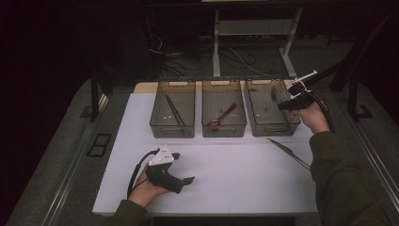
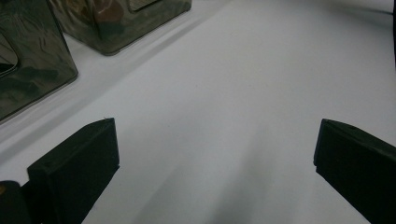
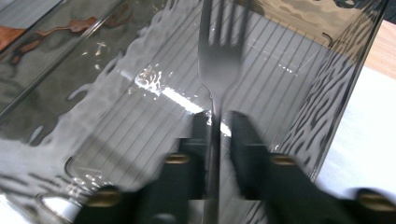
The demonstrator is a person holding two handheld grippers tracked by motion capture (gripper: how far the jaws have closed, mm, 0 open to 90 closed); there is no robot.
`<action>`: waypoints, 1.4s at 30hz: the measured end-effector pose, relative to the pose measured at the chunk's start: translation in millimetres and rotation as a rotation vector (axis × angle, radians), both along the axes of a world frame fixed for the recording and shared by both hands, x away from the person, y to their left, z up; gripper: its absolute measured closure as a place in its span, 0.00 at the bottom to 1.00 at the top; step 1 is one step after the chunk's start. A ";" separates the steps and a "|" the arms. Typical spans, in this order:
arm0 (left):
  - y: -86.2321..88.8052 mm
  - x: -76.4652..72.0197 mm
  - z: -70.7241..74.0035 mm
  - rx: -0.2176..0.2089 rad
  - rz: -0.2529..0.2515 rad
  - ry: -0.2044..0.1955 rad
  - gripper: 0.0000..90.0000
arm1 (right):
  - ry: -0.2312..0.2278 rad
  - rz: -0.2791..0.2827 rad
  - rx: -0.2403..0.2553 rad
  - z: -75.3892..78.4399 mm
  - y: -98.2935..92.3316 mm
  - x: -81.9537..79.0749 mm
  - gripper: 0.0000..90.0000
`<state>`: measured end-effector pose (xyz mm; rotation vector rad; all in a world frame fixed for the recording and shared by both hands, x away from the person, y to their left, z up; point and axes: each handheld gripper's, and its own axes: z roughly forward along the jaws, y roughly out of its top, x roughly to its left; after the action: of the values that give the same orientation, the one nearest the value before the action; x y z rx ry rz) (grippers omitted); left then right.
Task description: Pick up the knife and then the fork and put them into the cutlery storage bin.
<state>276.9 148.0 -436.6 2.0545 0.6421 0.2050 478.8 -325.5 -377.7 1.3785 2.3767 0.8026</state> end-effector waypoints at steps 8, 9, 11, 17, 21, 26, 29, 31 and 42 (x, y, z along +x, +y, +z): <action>-0.1 0.0 0.0 0.000 0.002 0.000 0.00 | 0.011 0.004 0.058 2.7 -1.9 -3.1 0.50; 0.0 0.0 0.0 -0.002 0.003 0.001 0.00 | 0.009 0.007 0.070 4.8 -2.8 -4.8 0.49; 0.3 0.3 0.0 -0.007 0.007 0.003 0.00 | -0.002 0.015 0.093 9.2 -4.2 -9.2 0.47; 1.0 0.6 0.4 -0.008 0.013 0.006 0.00 | -0.041 0.049 0.153 24.4 -7.6 -30.5 0.45; 1.0 0.5 0.9 -0.013 0.014 0.003 0.00 | -0.067 0.076 0.182 29.7 -8.5 -45.6 0.44; 0.7 0.2 1.5 -0.011 0.017 0.002 0.00 | -0.095 0.102 0.193 32.9 -8.6 -67.2 0.44; 0.8 0.2 1.3 -0.011 0.020 0.004 0.00 | -0.104 0.129 0.189 31.9 -7.0 -81.9 0.44; 1.0 0.2 1.5 -0.010 0.020 0.004 0.00 | -0.105 0.146 0.184 29.5 -6.4 -89.7 0.44; 0.4 -0.1 1.3 -0.012 0.018 0.001 0.00 | -0.085 0.159 0.135 5.2 -7.6 -127.1 0.45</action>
<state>276.8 148.4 -435.3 2.0382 0.6613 0.2101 351.7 -333.1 -372.5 1.1877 2.4281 1.0600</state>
